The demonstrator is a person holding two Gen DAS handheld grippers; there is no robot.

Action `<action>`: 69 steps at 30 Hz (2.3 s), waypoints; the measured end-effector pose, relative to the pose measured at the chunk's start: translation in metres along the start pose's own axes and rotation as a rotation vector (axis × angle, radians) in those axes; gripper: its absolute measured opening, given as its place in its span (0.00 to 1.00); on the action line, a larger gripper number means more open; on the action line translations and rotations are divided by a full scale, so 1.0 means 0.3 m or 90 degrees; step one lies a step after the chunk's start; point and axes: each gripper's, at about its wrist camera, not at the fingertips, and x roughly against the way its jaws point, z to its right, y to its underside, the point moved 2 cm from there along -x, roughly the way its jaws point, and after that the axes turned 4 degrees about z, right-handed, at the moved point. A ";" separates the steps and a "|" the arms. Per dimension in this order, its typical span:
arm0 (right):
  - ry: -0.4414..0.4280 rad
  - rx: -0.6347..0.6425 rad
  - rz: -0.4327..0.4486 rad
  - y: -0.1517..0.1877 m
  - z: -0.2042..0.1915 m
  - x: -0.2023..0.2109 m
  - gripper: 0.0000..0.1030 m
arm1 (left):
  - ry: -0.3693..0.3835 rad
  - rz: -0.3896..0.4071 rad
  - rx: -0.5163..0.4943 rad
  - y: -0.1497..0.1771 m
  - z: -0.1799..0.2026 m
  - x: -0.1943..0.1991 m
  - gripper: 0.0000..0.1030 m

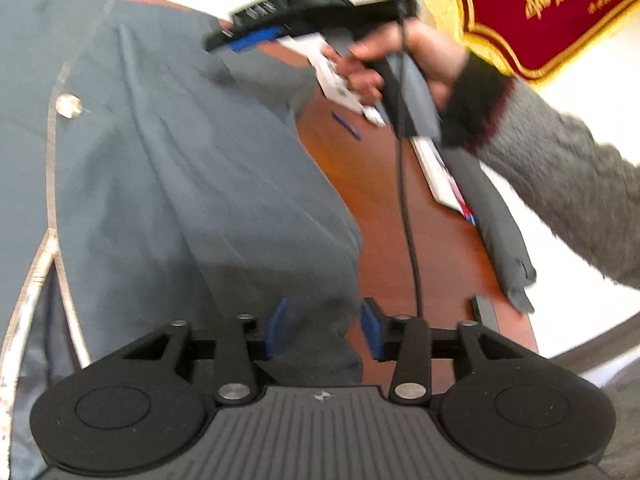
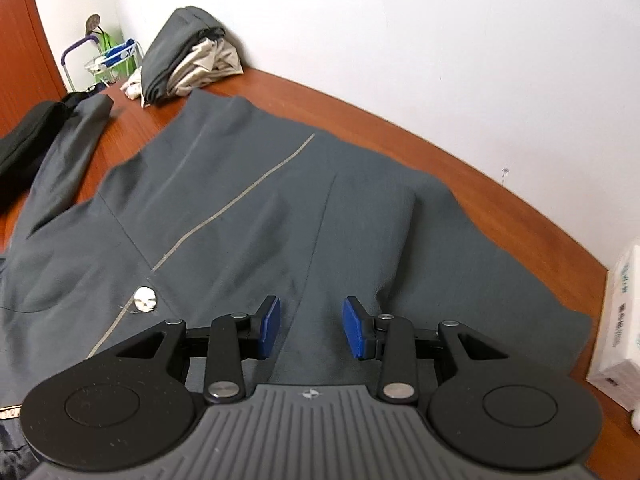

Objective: Fold clothes

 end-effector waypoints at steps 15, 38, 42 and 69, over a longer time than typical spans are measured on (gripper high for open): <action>-0.011 0.038 0.004 0.077 -0.194 0.285 0.51 | -0.157 0.128 0.058 -0.013 0.010 0.300 0.66; 0.023 -0.006 0.070 0.229 -0.641 0.539 0.98 | -0.198 0.230 0.048 0.042 -0.048 0.722 1.00; 0.047 -0.038 0.073 0.248 -0.761 0.545 0.98 | -0.192 0.225 0.022 0.045 -0.086 0.810 1.00; 0.104 -0.081 0.085 0.176 -1.325 0.326 0.99 | -0.275 0.171 -0.073 -0.112 -0.672 1.282 1.00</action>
